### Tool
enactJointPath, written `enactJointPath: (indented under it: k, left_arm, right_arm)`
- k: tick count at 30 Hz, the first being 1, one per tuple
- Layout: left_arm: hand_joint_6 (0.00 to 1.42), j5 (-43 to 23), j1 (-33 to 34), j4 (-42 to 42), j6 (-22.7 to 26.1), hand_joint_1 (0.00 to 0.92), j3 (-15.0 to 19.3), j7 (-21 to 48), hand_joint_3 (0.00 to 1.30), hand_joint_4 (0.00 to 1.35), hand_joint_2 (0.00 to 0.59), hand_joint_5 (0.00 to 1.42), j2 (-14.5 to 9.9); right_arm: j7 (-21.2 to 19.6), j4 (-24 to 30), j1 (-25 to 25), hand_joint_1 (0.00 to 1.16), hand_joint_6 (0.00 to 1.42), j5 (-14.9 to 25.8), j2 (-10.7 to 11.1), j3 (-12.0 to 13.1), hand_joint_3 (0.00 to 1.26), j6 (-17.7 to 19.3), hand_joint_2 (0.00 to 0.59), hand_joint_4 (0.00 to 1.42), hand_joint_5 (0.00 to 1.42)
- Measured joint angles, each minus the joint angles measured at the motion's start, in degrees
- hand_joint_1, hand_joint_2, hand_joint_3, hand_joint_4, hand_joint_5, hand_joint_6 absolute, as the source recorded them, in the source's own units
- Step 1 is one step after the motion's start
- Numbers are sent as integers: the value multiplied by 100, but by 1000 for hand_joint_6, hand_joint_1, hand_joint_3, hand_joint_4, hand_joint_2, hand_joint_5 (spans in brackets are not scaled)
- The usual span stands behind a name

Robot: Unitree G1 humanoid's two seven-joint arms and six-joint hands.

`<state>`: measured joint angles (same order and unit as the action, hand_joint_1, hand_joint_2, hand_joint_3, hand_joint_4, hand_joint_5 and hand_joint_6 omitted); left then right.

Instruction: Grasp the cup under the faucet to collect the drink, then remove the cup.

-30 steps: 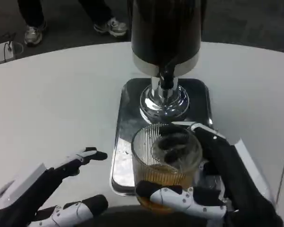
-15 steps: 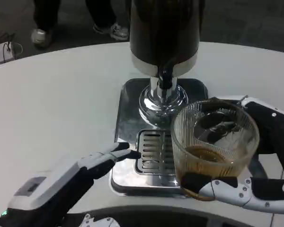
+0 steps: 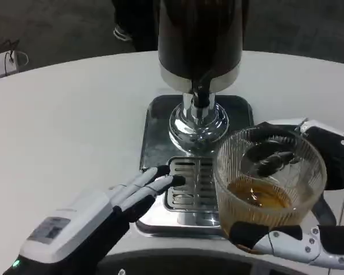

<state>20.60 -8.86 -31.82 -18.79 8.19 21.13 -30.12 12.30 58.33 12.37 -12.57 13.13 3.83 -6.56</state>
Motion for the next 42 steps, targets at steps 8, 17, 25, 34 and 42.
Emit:
enactJointPath:
  k: [8, 17, 25, 34, 42]
  left_arm:
    - [126, 46, 1, -112, 125, 0, -38, -3, 93, 0, 54, 0, 96]
    - [125, 87, 0, -155, 259, 0, -45, -3, 87, 0, 55, 0, 140]
    - [117, 113, -1, -160, 310, 0, -45, -3, 87, 0, 55, 0, 154]
    - [111, 107, -2, -160, 348, 0, -28, -3, 86, 0, 55, 0, 154]
    - [110, 28, -17, -158, 348, 0, -6, -4, 86, 0, 55, 0, 154]
  right_arm:
    - [90, 5, 246, 1012, 1424, 181, 79, 116, 1134, 168, 220, 1366, 1424]
    - [96, 6, 262, 1008, 1424, 274, 80, 176, 1134, 183, 219, 1366, 1424]
    - [98, 6, 265, 1007, 1424, 272, 81, 124, 1134, 183, 219, 1366, 1424]
    - [98, 6, 240, 1007, 1424, 245, 78, 18, 1134, 183, 219, 1366, 1424]
    - [97, 6, 195, 1007, 1424, 136, 48, -44, 1134, 183, 219, 1366, 1424]
